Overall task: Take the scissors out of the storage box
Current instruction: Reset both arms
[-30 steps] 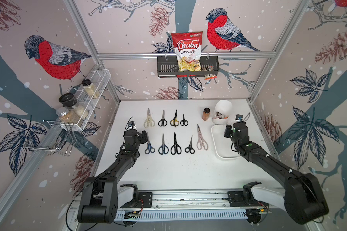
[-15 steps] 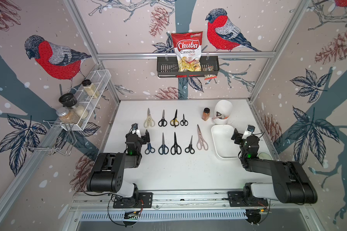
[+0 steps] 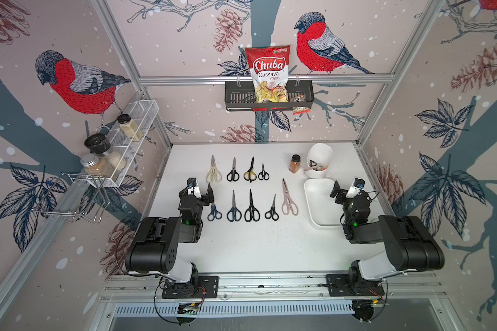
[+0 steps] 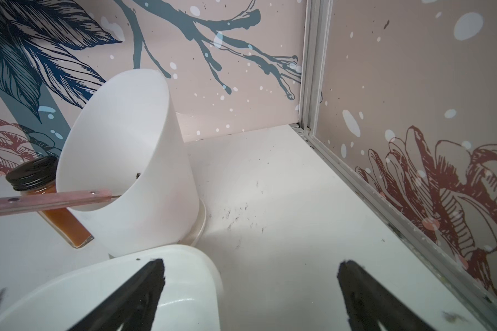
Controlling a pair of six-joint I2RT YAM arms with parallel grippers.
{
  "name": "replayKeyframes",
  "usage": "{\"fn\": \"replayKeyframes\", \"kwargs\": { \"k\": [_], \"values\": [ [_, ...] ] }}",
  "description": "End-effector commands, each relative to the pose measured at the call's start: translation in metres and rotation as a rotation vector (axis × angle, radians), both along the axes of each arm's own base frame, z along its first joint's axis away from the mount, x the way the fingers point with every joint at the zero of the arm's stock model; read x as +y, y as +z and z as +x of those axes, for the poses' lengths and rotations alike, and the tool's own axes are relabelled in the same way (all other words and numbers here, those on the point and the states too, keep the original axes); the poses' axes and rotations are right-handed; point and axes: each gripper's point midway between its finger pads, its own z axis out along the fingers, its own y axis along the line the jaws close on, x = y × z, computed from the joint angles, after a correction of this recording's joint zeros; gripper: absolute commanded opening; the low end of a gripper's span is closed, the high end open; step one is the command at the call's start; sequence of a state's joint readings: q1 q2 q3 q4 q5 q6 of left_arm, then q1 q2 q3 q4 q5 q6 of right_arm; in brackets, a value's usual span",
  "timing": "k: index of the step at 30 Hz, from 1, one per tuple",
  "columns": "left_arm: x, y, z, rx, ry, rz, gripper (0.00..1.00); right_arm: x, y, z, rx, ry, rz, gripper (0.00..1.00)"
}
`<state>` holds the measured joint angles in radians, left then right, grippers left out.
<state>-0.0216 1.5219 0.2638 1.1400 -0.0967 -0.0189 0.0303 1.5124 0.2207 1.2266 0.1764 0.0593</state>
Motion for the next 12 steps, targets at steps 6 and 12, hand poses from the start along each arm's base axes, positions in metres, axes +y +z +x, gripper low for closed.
{"fn": "replayKeyframes", "kwargs": {
  "k": [6, 12],
  "values": [
    [-0.0012, 0.0101, 0.0029, -0.040, -0.012, 0.007, 0.98, -0.0001, 0.0030, 0.0024, -0.015, 0.000, 0.015, 1.00],
    [-0.0014, 0.0100, 0.0027, -0.040, -0.012, 0.008, 0.98, -0.0006, 0.0037, 0.0015, -0.012, -0.001, 0.016, 1.00]
  ]
}}
